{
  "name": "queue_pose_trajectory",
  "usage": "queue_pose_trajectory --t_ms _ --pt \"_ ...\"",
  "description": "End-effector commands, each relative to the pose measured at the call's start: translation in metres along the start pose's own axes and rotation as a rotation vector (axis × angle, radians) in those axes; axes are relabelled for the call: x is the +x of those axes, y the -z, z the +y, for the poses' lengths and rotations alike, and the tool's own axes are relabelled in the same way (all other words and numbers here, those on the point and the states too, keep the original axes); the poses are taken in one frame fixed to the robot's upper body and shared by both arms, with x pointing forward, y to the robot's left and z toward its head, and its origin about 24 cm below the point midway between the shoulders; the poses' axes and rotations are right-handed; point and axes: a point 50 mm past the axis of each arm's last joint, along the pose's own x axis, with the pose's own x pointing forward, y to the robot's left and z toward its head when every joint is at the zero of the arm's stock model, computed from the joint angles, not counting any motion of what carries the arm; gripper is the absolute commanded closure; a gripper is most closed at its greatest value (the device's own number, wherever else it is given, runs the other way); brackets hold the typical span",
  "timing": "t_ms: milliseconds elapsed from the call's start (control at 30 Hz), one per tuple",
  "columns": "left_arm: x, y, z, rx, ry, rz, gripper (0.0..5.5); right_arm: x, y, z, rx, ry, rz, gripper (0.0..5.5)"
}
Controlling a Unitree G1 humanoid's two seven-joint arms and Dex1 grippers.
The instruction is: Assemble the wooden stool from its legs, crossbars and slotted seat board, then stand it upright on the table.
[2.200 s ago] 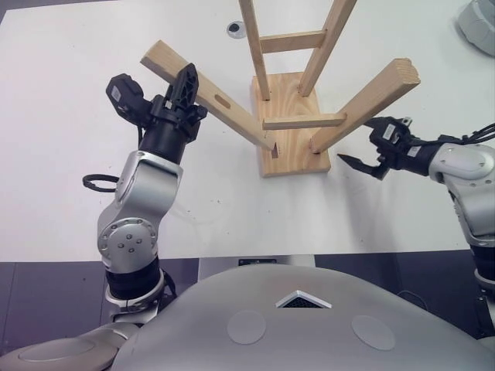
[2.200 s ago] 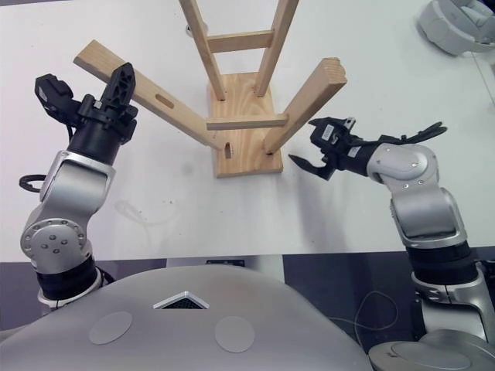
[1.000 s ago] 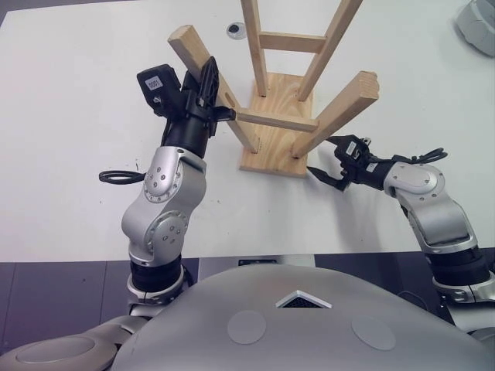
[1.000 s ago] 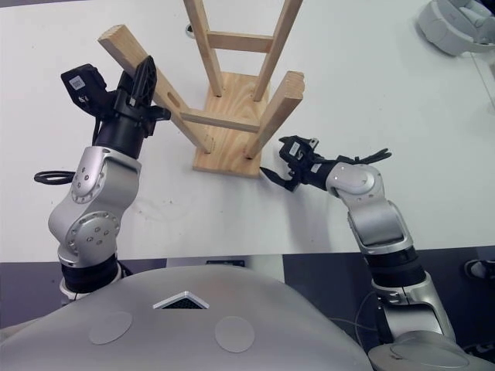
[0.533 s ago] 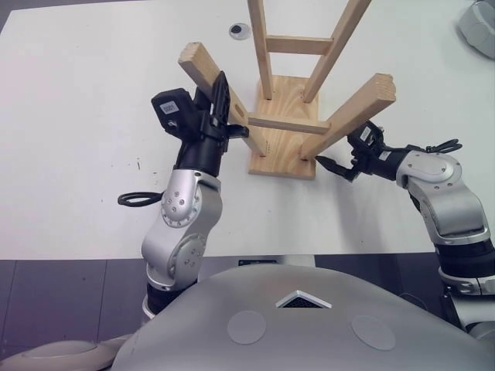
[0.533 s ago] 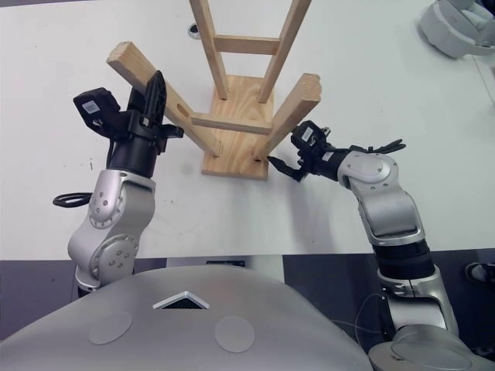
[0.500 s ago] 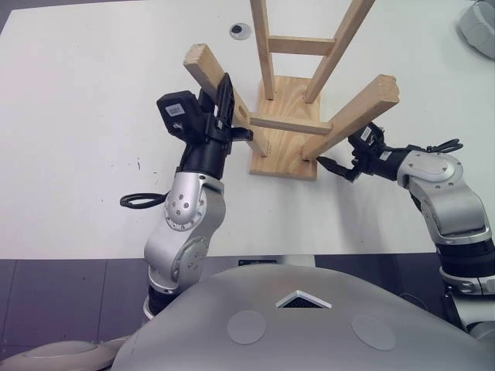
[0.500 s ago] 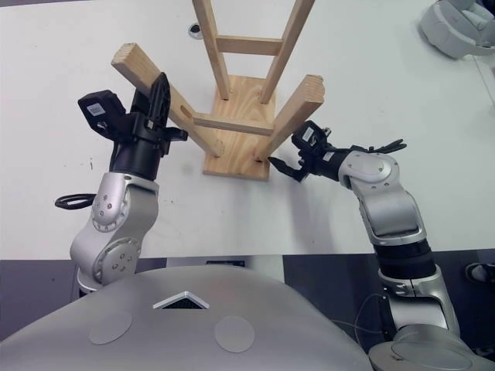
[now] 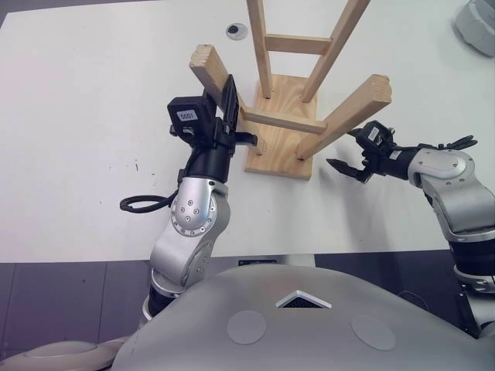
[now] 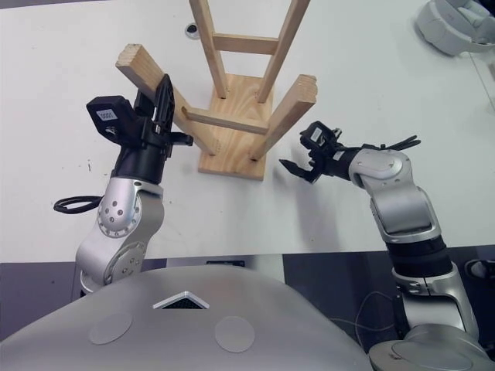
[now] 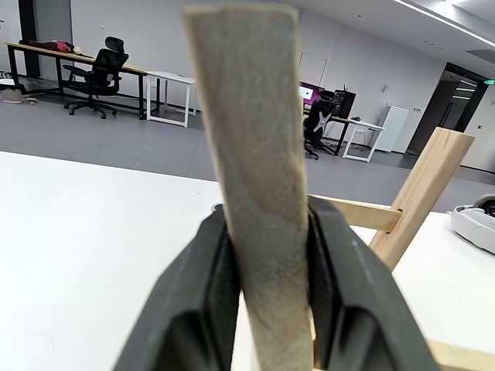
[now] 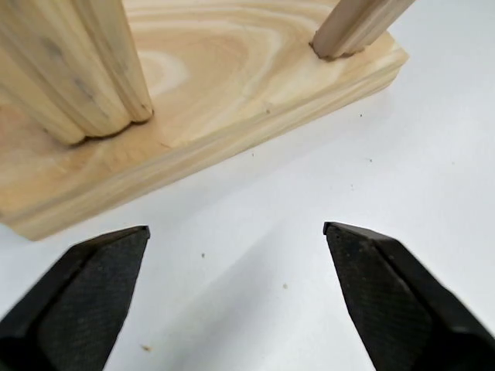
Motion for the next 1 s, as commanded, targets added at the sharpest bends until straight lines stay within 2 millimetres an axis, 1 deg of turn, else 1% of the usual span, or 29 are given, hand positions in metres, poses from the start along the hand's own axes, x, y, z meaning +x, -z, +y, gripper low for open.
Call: queue_pose_trajectory --t_ms 33,67,100,133,167,200,233,267,333,400,467,533,567,600,667,700,733,767,800,867,933,1000 --pt "-0.007 0.017 -0.006 0.014 -0.050 0.089 4.47 -0.008 -0.007 -0.009 -0.022 0.031 -0.013 1.29" --pt "-0.007 0.016 -0.008 0.027 -0.043 0.083 4.47 -0.011 -0.011 -0.014 -0.021 0.053 -0.031 1.29" --pt "-0.007 0.016 -0.010 0.047 -0.031 0.078 4.47 -0.016 -0.018 -0.023 -0.014 0.108 -0.069 1.29" --pt "-0.008 0.016 -0.012 0.061 -0.024 0.075 4.47 -0.022 -0.025 -0.034 -0.009 0.173 -0.106 1.29" --pt "-0.008 0.016 -0.013 0.069 -0.021 0.074 4.47 -0.031 -0.037 -0.048 -0.011 0.267 -0.169 1.29" --pt "-0.008 0.016 -0.013 0.074 -0.025 0.071 4.47 -0.041 -0.052 -0.061 -0.006 0.352 -0.247 1.29" --pt "-0.007 0.016 -0.012 0.082 -0.032 0.065 4.47 -0.052 -0.071 -0.069 -0.011 0.420 -0.342 1.29" --pt "-0.007 0.016 -0.012 0.088 -0.035 0.060 4.47 -0.062 -0.091 -0.072 -0.023 0.456 -0.435 1.29" --pt "-0.006 0.014 -0.010 0.093 -0.054 0.047 4.47 -0.075 -0.134 -0.059 -0.105 0.418 -0.594 1.29" --pt "-0.004 0.013 -0.009 0.098 -0.070 0.035 4.47 -0.075 -0.171 -0.036 -0.204 0.337 -0.690 1.29" --pt "-0.002 0.013 -0.007 0.099 -0.084 0.031 4.47 -0.066 -0.198 -0.007 -0.301 0.232 -0.714 1.29" --pt "0.001 0.014 -0.003 0.101 -0.113 0.027 4.47 -0.057 -0.219 0.015 -0.397 0.180 -0.710 1.29" --pt "0.003 0.015 -0.001 0.105 -0.126 0.025 4.47 -0.057 -0.229 0.022 -0.441 0.193 -0.734 1.29" --pt "0.005 0.015 0.000 0.117 -0.134 0.023 4.47 -0.060 -0.239 0.023 -0.455 0.238 -0.761 1.29" --pt "0.010 0.017 0.002 0.128 -0.148 0.024 4.47 -0.069 -0.251 0.022 -0.471 0.323 -0.796 1.29" --pt "0.012 0.018 0.002 0.130 -0.155 0.025 4.47 -0.069 -0.253 0.021 -0.463 0.341 -0.801 1.29" --pt "0.014 0.018 0.003 0.130 -0.162 0.025 4.47 -0.067 -0.252 0.022 -0.458 0.341 -0.785 1.29" --pt "0.016 0.018 0.004 0.130 -0.173 0.023 4.47 -0.059 -0.246 0.024 -0.477 0.326 -0.743 1.29" --pt "0.018 0.018 0.005 0.129 -0.181 0.022 4.47 -0.050 -0.239 0.029 -0.532 0.319 -0.697 1.29" --pt "0.021 0.019 0.004 0.122 -0.184 0.023 4.47 -0.034 -0.226 0.043 -0.594 0.285 -0.646 1.29" --pt "0.023 0.020 0.004 0.113 -0.190 0.024 4.47 -0.019 -0.223 0.052 -0.695 0.280 -0.622 1.29" --pt "0.025 0.021 0.004 0.109 -0.190 0.020 4.47 -0.006 -0.220 0.054 -0.856 0.307 -0.564 1.29"
